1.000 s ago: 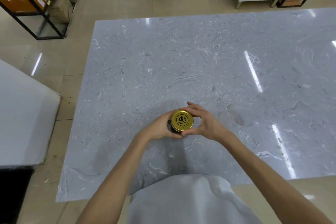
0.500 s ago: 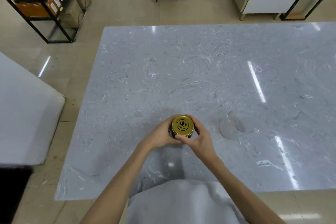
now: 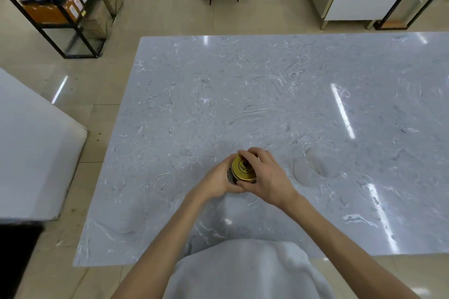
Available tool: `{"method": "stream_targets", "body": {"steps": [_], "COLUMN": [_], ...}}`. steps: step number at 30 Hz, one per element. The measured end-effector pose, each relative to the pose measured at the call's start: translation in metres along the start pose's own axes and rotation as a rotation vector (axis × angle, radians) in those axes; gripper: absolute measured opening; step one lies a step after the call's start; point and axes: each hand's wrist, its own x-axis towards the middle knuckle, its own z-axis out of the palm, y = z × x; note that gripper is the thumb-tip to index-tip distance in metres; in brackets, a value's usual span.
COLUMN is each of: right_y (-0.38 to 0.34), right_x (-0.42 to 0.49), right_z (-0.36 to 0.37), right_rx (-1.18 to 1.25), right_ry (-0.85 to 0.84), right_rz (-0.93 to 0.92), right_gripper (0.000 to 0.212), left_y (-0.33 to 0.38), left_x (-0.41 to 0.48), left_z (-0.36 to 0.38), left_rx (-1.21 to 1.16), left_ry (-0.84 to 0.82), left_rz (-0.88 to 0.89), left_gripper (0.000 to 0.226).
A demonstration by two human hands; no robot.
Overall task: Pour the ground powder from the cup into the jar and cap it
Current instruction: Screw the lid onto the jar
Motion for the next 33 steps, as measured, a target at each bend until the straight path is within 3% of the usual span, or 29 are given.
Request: {"method": "stream_targets", "body": {"steps": [9, 15, 26, 30, 33], "right_y": [0.021, 0.025, 0.009, 0.007, 0.010], "right_x": [0.025, 0.021, 0.002, 0.002, 0.012], "right_z": [-0.039, -0.030, -0.005, -0.011, -0.024], "right_rx": [0.199, 0.124, 0.164, 0.133, 0.110], "right_ry": [-0.340, -0.317, -0.079, -0.113, -0.211], "right_rz": [-0.171, -0.182, -0.008, -0.070, -0.217], "right_gripper": [0.071, 0.073, 0.080, 0.078, 0.071], "left_y": [0.001, 0.000, 0.001, 0.001, 0.005], "left_x": [0.007, 0.009, 0.006, 0.008, 0.014], "left_z": [-0.015, -0.020, -0.016, -0.020, -0.025], "left_rx": [0.066, 0.056, 0.019, 0.034, 0.080], "left_ry": [-0.149, -0.192, -0.129, -0.173, -0.243], "left_rz": [-0.018, -0.022, -0.010, -0.019, -0.005], "left_gripper": [0.080, 0.084, 0.083, 0.082, 0.079]}}
